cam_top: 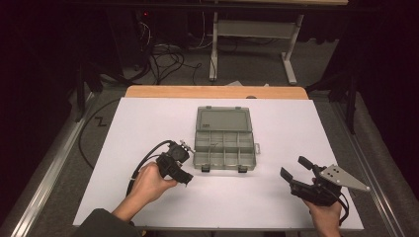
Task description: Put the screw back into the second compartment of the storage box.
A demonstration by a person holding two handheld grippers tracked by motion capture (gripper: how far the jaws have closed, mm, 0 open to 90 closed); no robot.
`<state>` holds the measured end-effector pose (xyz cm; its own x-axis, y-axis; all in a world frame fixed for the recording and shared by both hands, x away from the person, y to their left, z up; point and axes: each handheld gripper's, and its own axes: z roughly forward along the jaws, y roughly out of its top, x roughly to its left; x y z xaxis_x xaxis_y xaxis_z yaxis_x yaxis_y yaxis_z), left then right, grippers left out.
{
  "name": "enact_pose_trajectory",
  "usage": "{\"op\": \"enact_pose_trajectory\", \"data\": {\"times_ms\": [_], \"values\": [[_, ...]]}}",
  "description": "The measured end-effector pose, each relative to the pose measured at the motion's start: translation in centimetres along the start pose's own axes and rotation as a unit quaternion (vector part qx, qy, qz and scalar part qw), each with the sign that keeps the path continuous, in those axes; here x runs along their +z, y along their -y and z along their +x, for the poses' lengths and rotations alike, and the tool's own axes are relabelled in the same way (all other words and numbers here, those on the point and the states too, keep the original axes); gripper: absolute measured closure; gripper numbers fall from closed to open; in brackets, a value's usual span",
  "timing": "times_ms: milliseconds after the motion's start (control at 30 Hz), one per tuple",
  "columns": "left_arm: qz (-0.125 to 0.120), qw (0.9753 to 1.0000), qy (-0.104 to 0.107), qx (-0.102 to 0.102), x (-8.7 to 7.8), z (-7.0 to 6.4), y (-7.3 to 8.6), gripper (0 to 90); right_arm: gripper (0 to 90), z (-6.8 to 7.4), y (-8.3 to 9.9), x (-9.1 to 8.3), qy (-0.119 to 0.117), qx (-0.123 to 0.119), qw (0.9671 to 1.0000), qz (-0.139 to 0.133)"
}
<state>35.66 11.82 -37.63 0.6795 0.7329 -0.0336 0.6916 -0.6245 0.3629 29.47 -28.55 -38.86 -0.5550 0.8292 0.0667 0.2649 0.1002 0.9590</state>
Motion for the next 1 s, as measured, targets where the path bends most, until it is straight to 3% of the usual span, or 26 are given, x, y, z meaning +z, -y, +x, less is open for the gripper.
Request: {"op": "enact_pose_trajectory", "data": {"times_ms": [467, 700, 1000], "values": [[0.027, 0.9996, 0.007, -0.006, 1.5, -0.1, 0.1, 53.0, 24.5, 0.0, 0.0, 0.1, -0.004, -0.003, 1.0, 0.003], [0.03, 0.9995, 0.012, 0.006, 1.7, -0.5, 0.1, 65.0, 24.5, 0.0, 0.0, 0.0, -0.004, -0.001, 1.0, 0.003], [0.038, 0.9991, 0.013, 0.013, 2.4, -0.8, 0.1, 71.6, 24.6, 0.0, 0.0, 0.0, -0.003, -0.003, 1.0, 0.002]]}}
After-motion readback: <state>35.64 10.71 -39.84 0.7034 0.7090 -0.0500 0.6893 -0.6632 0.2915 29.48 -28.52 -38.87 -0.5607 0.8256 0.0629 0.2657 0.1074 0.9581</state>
